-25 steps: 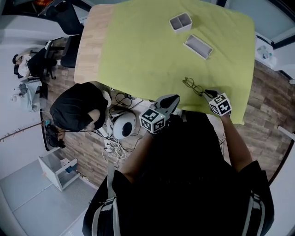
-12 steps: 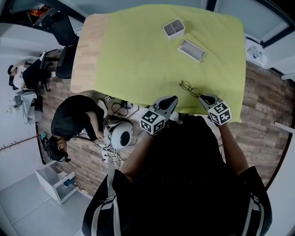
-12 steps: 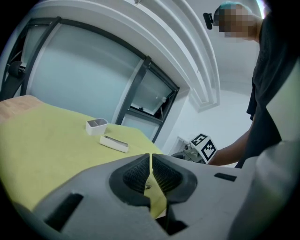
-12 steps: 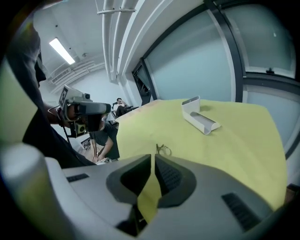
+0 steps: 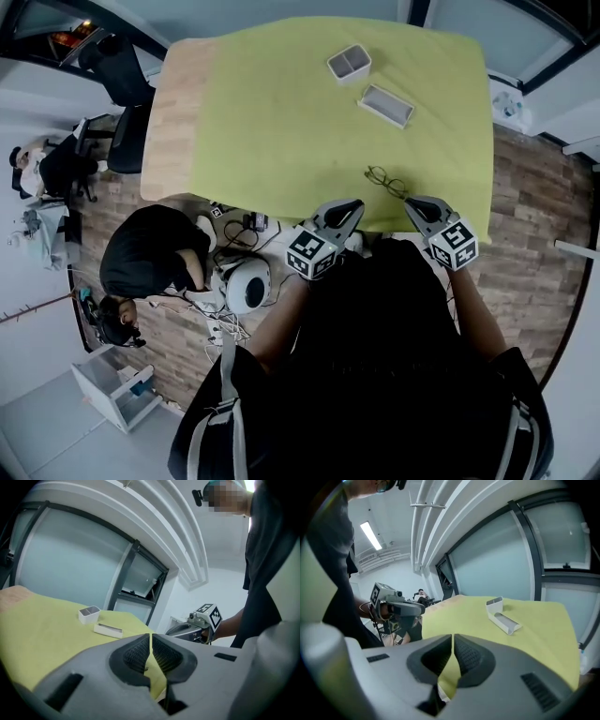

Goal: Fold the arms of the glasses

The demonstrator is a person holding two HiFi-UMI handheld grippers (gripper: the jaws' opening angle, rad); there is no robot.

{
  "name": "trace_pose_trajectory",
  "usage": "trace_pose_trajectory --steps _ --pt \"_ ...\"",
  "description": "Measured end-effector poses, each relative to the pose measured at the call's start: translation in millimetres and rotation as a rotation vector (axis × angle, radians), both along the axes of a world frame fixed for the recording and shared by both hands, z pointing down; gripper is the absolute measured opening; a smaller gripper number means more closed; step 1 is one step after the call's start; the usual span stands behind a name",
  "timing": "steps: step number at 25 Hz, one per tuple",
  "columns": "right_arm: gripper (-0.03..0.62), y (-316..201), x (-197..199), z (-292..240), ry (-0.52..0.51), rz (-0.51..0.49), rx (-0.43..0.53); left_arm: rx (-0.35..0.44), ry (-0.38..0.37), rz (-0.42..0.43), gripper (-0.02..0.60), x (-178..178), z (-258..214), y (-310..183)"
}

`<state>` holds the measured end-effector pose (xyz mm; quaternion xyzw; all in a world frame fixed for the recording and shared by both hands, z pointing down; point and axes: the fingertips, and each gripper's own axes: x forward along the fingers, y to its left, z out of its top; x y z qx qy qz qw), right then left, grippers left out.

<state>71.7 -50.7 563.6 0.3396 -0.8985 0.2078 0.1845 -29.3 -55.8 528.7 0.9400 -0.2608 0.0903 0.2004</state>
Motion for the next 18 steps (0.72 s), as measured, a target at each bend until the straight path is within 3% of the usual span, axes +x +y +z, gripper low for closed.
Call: trace_pose_trajectory --steps 8,13,18 --pt "0.041 23 -24 -31 -0.036 0.050 0.109 0.060 0.032 0.060 0.031 -4 -25 10" --pt "0.041 36 -31 -40 -0.170 0.155 0.115 0.073 0.024 0.097 0.031 -9 -26 19" --pt "0.041 53 -38 -46 -0.238 0.172 0.109 0.081 0.023 0.116 0.031 -8 -27 33"
